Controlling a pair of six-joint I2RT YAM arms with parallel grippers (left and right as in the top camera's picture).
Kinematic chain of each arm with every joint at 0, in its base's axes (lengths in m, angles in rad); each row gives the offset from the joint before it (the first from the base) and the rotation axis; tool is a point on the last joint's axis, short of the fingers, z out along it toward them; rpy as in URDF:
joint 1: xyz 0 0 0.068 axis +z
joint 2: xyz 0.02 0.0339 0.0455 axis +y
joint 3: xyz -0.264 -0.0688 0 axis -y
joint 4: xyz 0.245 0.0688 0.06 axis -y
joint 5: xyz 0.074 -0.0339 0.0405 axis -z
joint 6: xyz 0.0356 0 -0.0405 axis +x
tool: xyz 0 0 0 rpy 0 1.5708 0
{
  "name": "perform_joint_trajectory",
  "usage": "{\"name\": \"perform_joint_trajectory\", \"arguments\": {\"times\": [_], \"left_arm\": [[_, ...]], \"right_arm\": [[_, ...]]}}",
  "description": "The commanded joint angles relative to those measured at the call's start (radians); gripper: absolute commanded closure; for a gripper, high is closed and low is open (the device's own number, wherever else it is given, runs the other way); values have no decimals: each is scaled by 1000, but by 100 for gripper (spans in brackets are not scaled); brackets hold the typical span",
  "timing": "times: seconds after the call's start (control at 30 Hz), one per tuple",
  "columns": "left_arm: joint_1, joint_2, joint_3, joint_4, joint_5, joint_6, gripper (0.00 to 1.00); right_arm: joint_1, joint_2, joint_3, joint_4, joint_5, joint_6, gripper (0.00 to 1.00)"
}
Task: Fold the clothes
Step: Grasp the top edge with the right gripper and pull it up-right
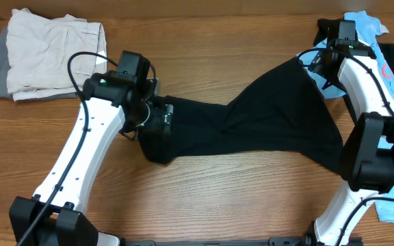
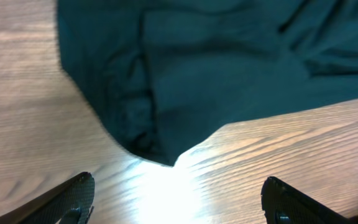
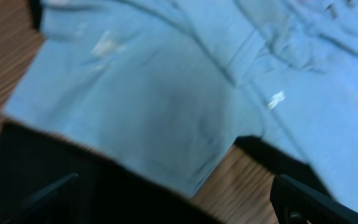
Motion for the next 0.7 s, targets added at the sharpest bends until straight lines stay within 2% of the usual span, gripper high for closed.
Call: {"name": "perform_joint_trajectory", "arguments": {"times": [0.0,0.13,0.23,0.47,0.67], "left_arm": [[-15,37,-4,15,33,21,11],[-13,143,-3,61,29,27,11],[-10,223,-3,110,50,53,13],[13,336,-3,166,111,71,15],[23,367,-3,213,154,94,16]], "right_arm": [[5,-123,45,-42,-206,17,0],[5,-207,45,-169,-457,16,0],[6,-238,45,-254,-546,-19,0],[6,-250,44,-436,-555,-61,0],[10,-269,44,-477,-555,-71,0]]}}
